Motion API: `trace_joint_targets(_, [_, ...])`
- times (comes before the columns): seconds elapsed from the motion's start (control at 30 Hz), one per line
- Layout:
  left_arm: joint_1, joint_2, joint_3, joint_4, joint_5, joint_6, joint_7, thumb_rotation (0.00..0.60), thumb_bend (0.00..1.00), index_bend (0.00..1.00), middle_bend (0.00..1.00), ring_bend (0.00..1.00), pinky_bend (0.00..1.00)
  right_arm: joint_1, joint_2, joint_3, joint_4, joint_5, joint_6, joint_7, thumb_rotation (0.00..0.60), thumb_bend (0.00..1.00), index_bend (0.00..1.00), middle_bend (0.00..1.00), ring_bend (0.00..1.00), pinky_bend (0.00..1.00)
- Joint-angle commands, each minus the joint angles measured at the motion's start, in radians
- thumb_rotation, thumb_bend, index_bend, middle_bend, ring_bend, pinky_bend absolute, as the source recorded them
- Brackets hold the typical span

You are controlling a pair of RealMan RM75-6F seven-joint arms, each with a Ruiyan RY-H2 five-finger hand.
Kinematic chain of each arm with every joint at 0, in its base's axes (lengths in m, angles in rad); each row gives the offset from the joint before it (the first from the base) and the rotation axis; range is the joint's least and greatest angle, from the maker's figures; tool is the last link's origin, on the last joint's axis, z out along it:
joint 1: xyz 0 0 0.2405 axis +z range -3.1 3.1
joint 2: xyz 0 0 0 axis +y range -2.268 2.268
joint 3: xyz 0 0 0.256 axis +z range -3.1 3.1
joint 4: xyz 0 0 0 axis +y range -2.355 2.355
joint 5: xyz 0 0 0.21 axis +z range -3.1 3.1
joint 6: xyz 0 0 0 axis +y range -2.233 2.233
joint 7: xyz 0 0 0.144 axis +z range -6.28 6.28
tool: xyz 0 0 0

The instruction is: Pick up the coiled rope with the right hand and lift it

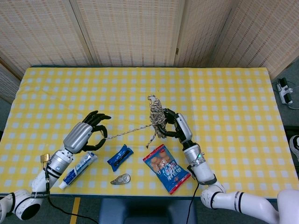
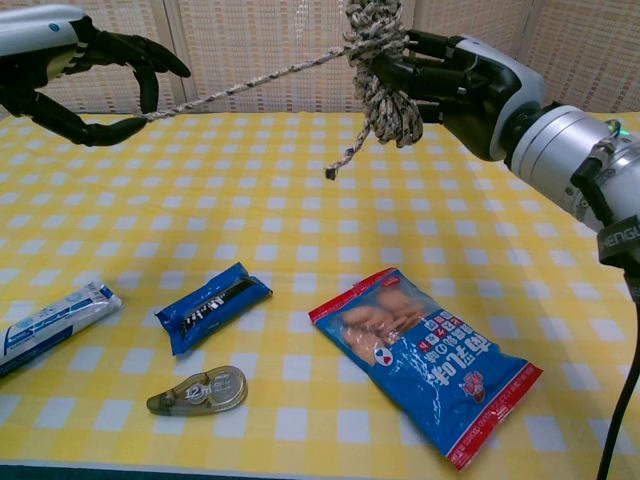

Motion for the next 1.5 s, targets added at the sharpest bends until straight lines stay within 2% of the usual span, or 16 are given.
trace_joint_targets(0.03, [0.003, -0.006, -0.003, 0.018, -0.013, -0.013, -0.011, 0.600, 0.50, 0.60, 0.20, 0.13, 0.00, -0.006, 0.018, -0.015, 0.000, -0.028, 0.006, 0.006, 0.600, 0.54, 0.75, 0.70, 0.71, 0.65])
trace_joint_targets(0.37, [-0.002, -0.037, -0.007, 0.049, -0.021, -0.038, -0.003, 0.600, 0.50, 0.60, 0.20, 0.13, 0.00, -0.011, 0.071, -0.055, -0.021, -0.100, 0.021, 0.000, 0.600, 0.54, 0.75, 0.70, 0.71, 0.65])
trace_joint_targets(0.77, [-0.035, -0.080, -0.030, 0.081, -0.052, -0.096, 0.016, 0.600, 0.50, 0.59, 0.20, 0.13, 0.00, -0.003, 0.160, -0.124, -0.079, -0.163, -0.001, -0.097, 0.600, 0.54, 0.76, 0.70, 0.71, 0.65])
trace_joint_targets(0.83, [-0.039, -0.078, -0.024, 0.078, -0.054, -0.112, 0.023, 0.600, 0.48, 0.52, 0.18, 0.11, 0.00, -0.003, 0.158, -0.126, -0.072, -0.160, 0.008, -0.125, 0.600, 0.54, 0.76, 0.70, 0.71, 0.65])
trace_joint_targets(1.0, [-0.056, -0.037, -0.001, 0.056, -0.099, -0.202, 0.071, 0.600, 0.33, 0.09, 0.02, 0.00, 0.00, 0.002, 0.158, -0.120, -0.068, -0.133, 0.015, -0.198, 0.600, 0.54, 0.76, 0.70, 0.71, 0.65])
trace_joint_targets(1.1, [-0.054, -0.036, 0.001, 0.059, -0.113, -0.207, 0.084, 0.600, 0.32, 0.02, 0.00, 0.00, 0.00, 0.004, 0.160, -0.117, -0.074, -0.123, 0.015, -0.215, 0.600, 0.54, 0.76, 0.70, 0.71, 0.65])
trace_joint_targets(1.3, [0.023, -0.091, 0.010, 0.175, -0.179, -0.087, 0.194, 0.600, 0.32, 0.04, 0.00, 0.00, 0.00, -0.002, 0.197, -0.104, -0.124, -0.069, 0.005, -0.269, 0.600, 0.54, 0.76, 0.70, 0.71, 0.65])
trace_joint_targets(1.5, [0.125, -0.110, 0.024, 0.264, -0.174, 0.084, 0.271, 0.600, 0.33, 0.11, 0.01, 0.01, 0.00, -0.015, 0.245, -0.103, -0.163, -0.039, -0.008, -0.272, 0.600, 0.54, 0.76, 0.70, 0.71, 0.65])
